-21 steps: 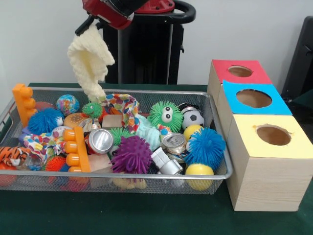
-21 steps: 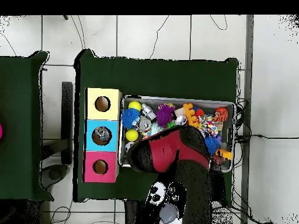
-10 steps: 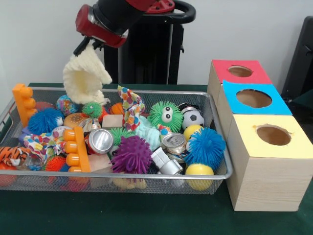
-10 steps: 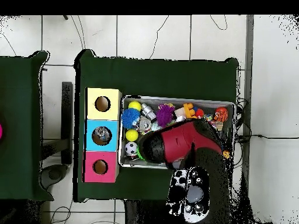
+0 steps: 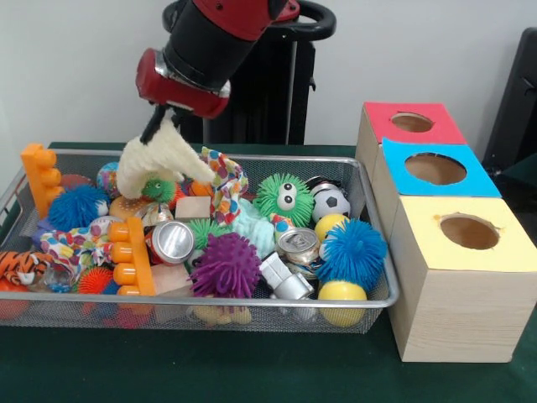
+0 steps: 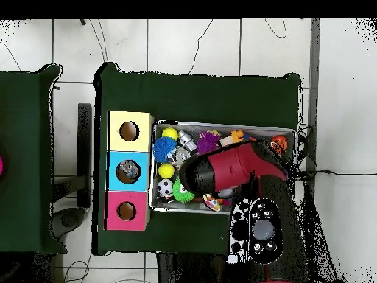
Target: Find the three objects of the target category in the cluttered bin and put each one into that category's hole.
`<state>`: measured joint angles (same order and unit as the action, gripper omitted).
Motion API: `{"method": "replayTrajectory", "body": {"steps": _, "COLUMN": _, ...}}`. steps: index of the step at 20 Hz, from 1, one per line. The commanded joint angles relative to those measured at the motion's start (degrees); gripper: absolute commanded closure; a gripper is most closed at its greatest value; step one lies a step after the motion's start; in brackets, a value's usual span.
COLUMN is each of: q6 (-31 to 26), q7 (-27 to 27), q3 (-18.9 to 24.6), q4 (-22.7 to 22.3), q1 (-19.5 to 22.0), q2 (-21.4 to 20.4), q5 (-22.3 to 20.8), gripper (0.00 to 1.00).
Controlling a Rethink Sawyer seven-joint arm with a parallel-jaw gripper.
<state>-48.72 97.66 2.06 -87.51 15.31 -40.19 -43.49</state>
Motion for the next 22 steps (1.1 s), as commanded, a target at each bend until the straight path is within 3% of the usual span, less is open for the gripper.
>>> {"method": "replayTrajectory", "body": {"steps": 1, "q6": 15.34, "q7": 0.51, "q3": 9.4, "q4": -2.9, "q1": 3.2, "q2": -0.26, "q5": 3.71, "gripper": 1.0}}
{"method": "replayTrajectory", "body": {"steps": 5, "q6": 23.15, "q7": 2.48, "q3": 10.89, "q4": -6.0, "q1": 4.78, "q2": -1.36, "q5": 5.13, "gripper": 1.0}}
{"method": "replayTrajectory", "body": {"steps": 11, "q6": 26.9, "q7": 1.92, "q3": 13.68, "q4": -8.48, "q1": 7.36, "q2": 0.35, "q5": 8.2, "gripper": 1.0}}
{"method": "replayTrajectory", "body": {"steps": 14, "q6": 28.09, "q7": 2.51, "q3": 12.27, "q4": -7.97, "q1": 6.6, "q2": 1.19, "q5": 7.53, "gripper": 1.0}}
{"method": "replayTrajectory", "body": {"steps": 18, "q6": 25.99, "q7": 3.22, "q3": 8.45, "q4": -5.52, "q1": 3.82, "q2": 2.27, "q5": 5.7, "gripper": 1.0}}
{"method": "replayTrajectory", "body": {"steps": 22, "q6": 19.2, "q7": 0.79, "q3": 7.2, "q4": -3.76, "q1": 2.59, "q2": 3.88, "q5": 5.71, "gripper": 1.0}}
